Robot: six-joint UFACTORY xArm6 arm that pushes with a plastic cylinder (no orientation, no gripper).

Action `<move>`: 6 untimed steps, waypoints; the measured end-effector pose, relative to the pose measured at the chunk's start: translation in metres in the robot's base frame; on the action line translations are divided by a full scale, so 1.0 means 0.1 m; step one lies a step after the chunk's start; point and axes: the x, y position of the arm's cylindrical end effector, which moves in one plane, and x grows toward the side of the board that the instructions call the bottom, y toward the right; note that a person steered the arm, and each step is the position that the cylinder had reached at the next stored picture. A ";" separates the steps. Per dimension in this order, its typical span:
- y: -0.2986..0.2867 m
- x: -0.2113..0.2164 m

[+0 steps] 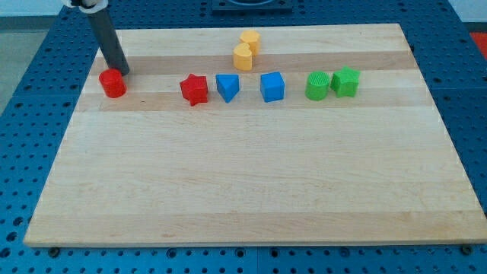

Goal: Slide the red circle a bit down

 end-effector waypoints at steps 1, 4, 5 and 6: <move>-0.04 0.07; -0.15 0.09; -0.15 0.31; -0.15 0.50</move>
